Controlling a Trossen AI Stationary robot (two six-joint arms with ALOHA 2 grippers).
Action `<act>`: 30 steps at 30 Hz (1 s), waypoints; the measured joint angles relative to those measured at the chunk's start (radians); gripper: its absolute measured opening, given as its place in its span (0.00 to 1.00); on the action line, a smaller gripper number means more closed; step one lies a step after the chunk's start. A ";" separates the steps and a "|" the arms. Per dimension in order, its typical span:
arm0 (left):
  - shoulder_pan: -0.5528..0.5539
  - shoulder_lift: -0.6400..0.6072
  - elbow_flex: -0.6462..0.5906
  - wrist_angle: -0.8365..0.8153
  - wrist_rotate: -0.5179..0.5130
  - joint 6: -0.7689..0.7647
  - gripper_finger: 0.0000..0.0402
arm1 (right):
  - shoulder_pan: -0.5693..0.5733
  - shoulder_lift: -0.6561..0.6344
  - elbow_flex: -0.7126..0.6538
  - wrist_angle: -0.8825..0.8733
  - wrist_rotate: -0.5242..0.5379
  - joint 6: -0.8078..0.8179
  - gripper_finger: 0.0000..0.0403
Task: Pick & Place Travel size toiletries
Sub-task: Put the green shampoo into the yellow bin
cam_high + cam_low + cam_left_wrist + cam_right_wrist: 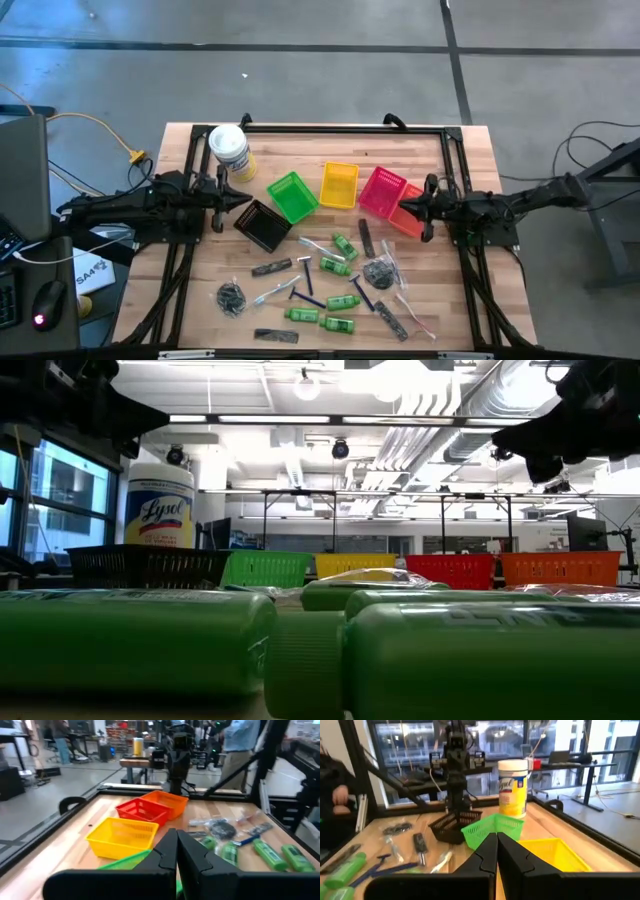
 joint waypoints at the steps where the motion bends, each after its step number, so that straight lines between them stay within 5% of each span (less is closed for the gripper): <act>1: 0.000 0.003 0.000 0.000 0.023 -0.005 0.00 | 0.009 0.053 0.033 0.012 0.016 0.000 0.01; 7: 0.000 0.013 0.000 -0.020 0.079 -0.049 0.00 | 0.060 0.451 0.303 -0.035 0.146 0.031 0.01; 12: 0.000 0.014 0.000 -0.085 0.081 -0.096 0.00 | 0.087 0.760 0.602 -0.260 0.190 0.207 0.01; 21: 0.000 0.013 0.000 -0.123 0.098 -0.098 0.00 | 0.044 1.129 1.013 -0.658 -0.050 0.386 0.02; 25: 0.000 0.013 0.000 -0.122 0.098 -0.094 0.00 | 0.021 1.246 1.125 -0.755 -0.080 0.465 0.12; 30: 0.000 0.013 0.000 -0.123 0.098 -0.091 0.00 | -0.001 1.365 1.189 -0.849 -0.173 0.524 0.37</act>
